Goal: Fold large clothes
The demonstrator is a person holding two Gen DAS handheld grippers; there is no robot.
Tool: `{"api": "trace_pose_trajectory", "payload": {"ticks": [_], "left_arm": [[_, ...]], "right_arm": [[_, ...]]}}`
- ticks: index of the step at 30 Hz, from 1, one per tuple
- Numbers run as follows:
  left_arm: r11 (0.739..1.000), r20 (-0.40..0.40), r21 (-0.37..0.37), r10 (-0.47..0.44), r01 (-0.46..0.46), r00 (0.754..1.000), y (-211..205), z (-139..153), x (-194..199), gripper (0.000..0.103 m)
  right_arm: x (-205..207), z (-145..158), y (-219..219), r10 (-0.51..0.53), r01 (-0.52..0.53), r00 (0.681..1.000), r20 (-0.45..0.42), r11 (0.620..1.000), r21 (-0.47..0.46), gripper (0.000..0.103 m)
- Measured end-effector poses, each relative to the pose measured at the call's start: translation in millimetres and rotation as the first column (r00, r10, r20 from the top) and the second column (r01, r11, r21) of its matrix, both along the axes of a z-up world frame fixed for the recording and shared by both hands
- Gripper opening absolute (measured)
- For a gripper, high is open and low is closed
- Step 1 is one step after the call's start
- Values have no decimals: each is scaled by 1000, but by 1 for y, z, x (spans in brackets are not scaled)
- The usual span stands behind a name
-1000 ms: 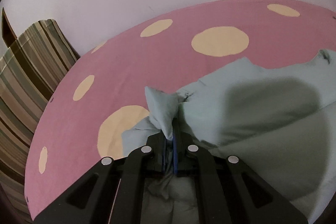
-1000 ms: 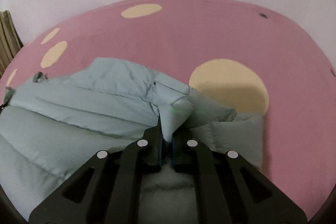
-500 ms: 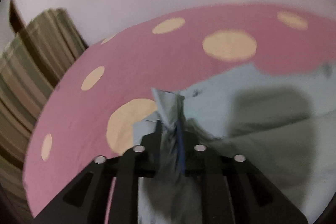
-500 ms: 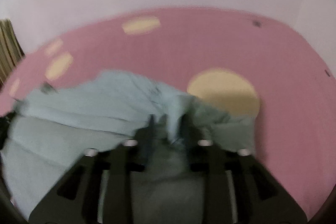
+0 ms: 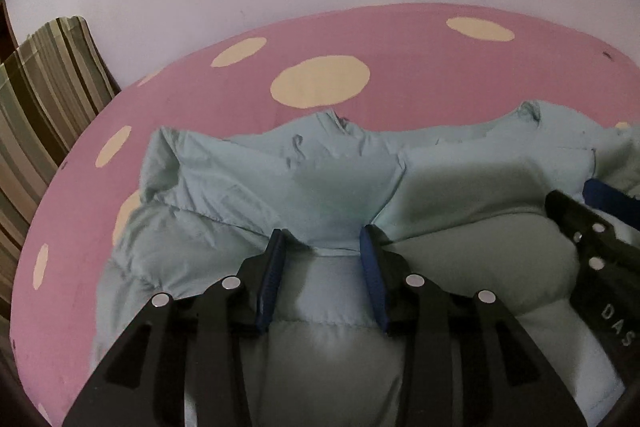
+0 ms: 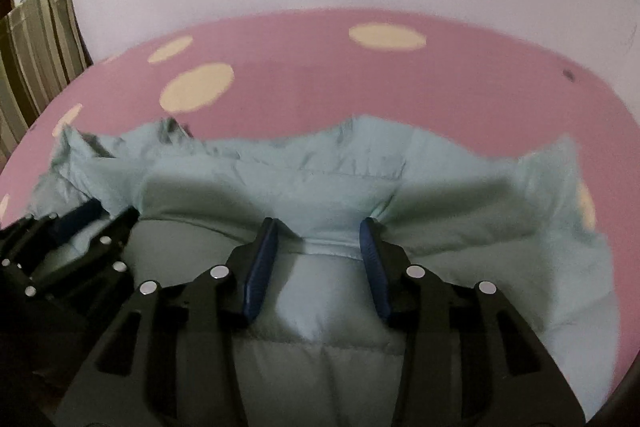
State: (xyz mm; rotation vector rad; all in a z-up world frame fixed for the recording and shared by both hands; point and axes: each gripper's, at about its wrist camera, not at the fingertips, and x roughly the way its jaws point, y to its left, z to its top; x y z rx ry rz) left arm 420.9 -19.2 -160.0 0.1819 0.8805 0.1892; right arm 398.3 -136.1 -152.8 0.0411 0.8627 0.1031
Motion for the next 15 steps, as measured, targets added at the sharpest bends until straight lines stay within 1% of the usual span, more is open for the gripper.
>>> {"api": "trace_pose_trajectory", "payload": {"ticks": [5, 9, 13, 15], "left_arm": [[1000, 12, 19, -5, 5, 1000, -3, -15, 5, 37], [1000, 10, -1, -12, 12, 1000, 4, -15, 9, 37], [1000, 17, 14, -16, 15, 1000, 1, -9, 8, 37], [1000, 22, 5, -16, 16, 1000, 2, 1, 2, 37]], "right_arm": [[5, -14, 5, -13, 13, 1000, -11, 1000, -8, 42], [7, -10, 5, -13, 13, 1000, -9, 1000, -12, 42], [5, 3, 11, -13, 13, 1000, 4, 999, -41, 43], [-8, 19, 8, -21, 22, 999, 27, 999, -42, 43]]}}
